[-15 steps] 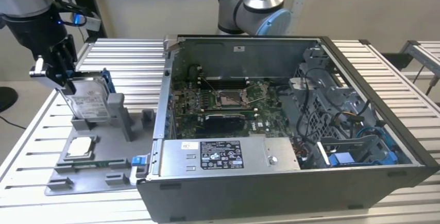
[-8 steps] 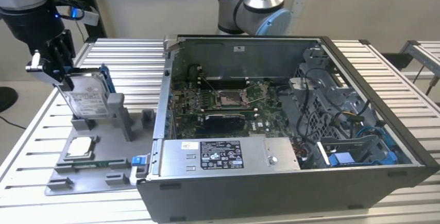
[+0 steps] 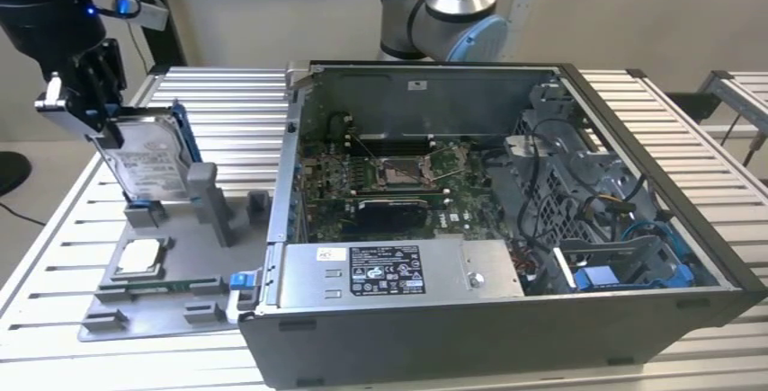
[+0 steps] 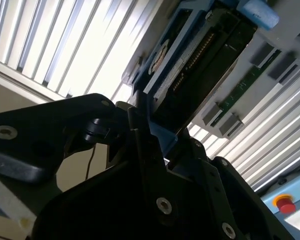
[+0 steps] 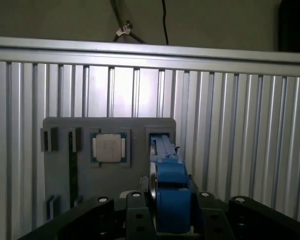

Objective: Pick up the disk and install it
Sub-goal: 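Pick up the disk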

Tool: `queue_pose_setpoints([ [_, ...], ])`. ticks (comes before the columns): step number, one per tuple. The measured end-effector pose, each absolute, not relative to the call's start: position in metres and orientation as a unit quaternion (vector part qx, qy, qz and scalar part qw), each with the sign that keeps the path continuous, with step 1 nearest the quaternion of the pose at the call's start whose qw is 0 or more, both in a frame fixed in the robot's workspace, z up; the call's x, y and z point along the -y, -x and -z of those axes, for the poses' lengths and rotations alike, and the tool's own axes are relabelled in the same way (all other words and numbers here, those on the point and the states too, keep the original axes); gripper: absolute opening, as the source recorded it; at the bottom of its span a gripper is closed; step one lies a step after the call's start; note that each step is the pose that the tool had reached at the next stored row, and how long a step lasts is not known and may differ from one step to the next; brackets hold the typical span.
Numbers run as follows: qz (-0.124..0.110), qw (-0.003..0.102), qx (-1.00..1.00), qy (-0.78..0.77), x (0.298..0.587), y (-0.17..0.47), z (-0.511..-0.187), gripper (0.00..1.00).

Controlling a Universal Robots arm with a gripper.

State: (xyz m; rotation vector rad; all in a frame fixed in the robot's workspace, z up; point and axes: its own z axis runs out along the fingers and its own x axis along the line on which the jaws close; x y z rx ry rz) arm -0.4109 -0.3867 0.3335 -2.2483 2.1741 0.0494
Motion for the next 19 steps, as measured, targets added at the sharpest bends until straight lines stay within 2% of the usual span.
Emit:
queue_pose_setpoints([
  [19,-0.016,0.007,-0.695,0.719,0.387,0.411,-0.370,0.00],
])
